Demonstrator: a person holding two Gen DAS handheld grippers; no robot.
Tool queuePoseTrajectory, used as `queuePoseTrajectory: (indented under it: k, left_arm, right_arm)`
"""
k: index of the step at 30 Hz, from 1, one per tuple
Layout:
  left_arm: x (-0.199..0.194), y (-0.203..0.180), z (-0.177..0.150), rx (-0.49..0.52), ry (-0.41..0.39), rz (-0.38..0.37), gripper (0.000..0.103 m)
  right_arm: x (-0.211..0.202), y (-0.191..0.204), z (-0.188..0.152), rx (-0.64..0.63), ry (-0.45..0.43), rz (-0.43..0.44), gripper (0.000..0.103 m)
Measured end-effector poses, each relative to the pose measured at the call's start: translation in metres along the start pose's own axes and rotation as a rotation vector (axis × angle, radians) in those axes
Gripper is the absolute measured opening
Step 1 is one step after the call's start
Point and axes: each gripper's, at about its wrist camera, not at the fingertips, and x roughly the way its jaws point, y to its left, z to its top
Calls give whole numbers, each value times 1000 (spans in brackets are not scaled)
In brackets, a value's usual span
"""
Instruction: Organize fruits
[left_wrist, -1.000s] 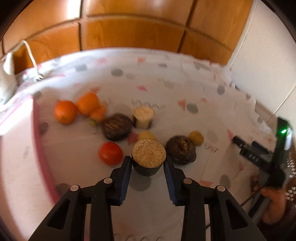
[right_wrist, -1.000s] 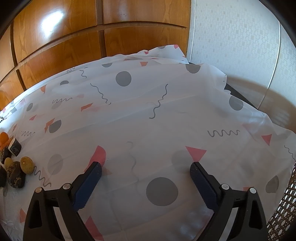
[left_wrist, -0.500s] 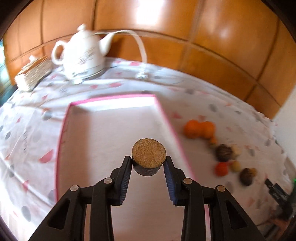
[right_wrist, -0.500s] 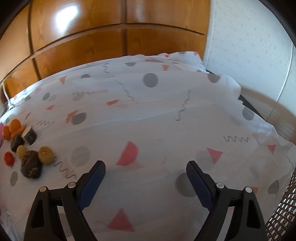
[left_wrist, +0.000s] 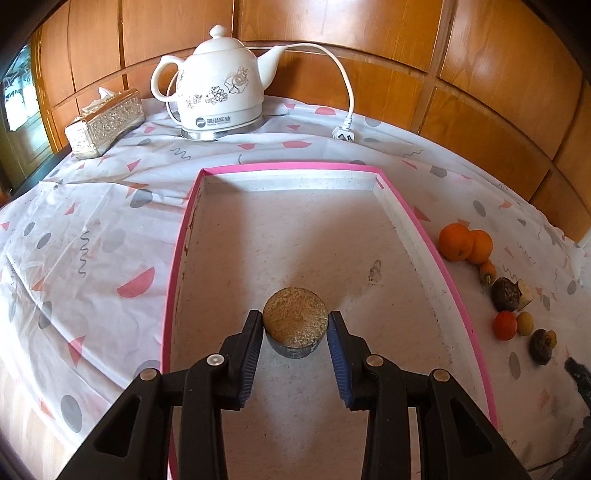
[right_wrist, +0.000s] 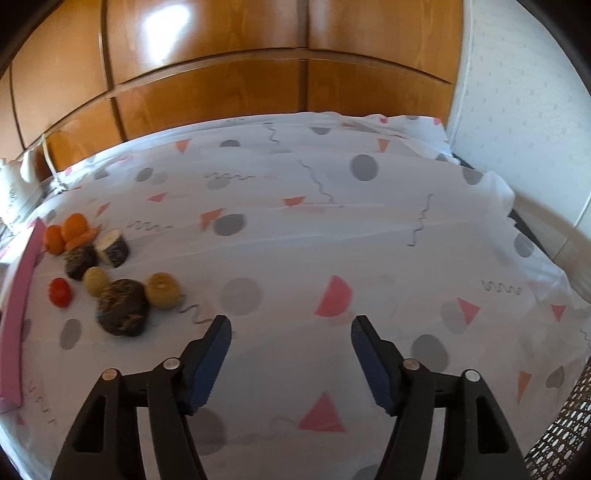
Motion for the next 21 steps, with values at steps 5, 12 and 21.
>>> queuePoseTrajectory:
  k: [5,12,21]
  left_arm:
    - [-9,-1,0,-2,-27,2,36]
    - [-25,3,-2,-27,-57,-3,40]
    - [-44,6,-9,-50,-76,-29,49]
  right_arm:
    - [-5,15,1,-16,6,73,58]
    - [-8,31,6,-33,16,149,46]
    - [4,51,16,-75,42,208,39]
